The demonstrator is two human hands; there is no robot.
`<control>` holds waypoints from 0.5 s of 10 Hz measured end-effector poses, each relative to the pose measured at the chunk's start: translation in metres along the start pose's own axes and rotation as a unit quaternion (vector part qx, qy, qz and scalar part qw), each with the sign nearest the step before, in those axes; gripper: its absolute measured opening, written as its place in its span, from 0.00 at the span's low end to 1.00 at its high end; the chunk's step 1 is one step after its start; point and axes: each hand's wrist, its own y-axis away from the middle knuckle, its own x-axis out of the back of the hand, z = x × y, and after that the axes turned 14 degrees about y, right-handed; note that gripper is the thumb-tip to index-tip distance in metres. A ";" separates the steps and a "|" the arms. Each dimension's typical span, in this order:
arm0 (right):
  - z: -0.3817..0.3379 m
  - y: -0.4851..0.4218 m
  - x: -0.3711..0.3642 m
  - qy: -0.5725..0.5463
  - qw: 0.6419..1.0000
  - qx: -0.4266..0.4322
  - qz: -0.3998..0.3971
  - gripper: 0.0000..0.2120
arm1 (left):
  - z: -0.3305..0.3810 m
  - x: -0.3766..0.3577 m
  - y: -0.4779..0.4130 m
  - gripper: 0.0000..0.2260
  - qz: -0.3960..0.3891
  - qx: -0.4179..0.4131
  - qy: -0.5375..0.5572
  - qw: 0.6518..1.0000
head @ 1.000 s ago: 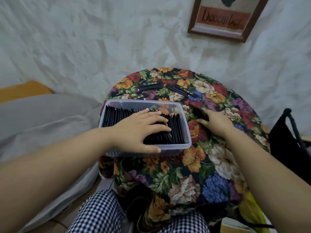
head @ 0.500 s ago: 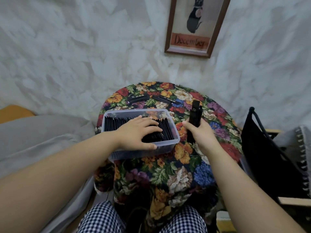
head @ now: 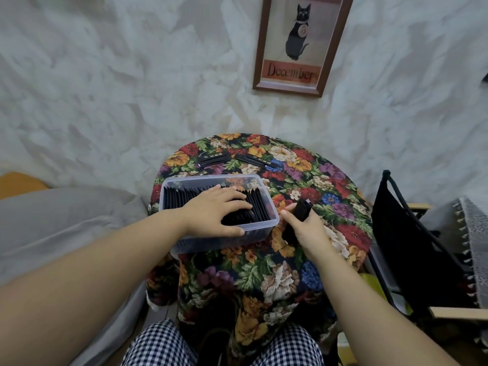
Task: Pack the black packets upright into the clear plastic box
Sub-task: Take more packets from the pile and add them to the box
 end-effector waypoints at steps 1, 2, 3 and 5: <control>-0.010 -0.005 0.004 -0.010 1.000 -0.002 -0.005 0.04 | 0.000 0.000 0.000 0.38 -0.002 -0.001 0.004 1.000; -0.039 -0.013 0.013 -0.014 0.998 0.003 -0.054 0.05 | 0.000 0.000 0.000 0.39 0.000 -0.003 0.005 1.000; -0.075 -0.017 0.013 0.029 0.988 0.014 -0.152 0.06 | 0.000 0.001 0.000 0.39 0.002 -0.006 0.005 1.000; -0.103 -0.036 -0.014 0.072 0.968 -0.040 -0.237 0.13 | 0.002 0.002 0.001 0.40 0.004 -0.008 0.001 1.000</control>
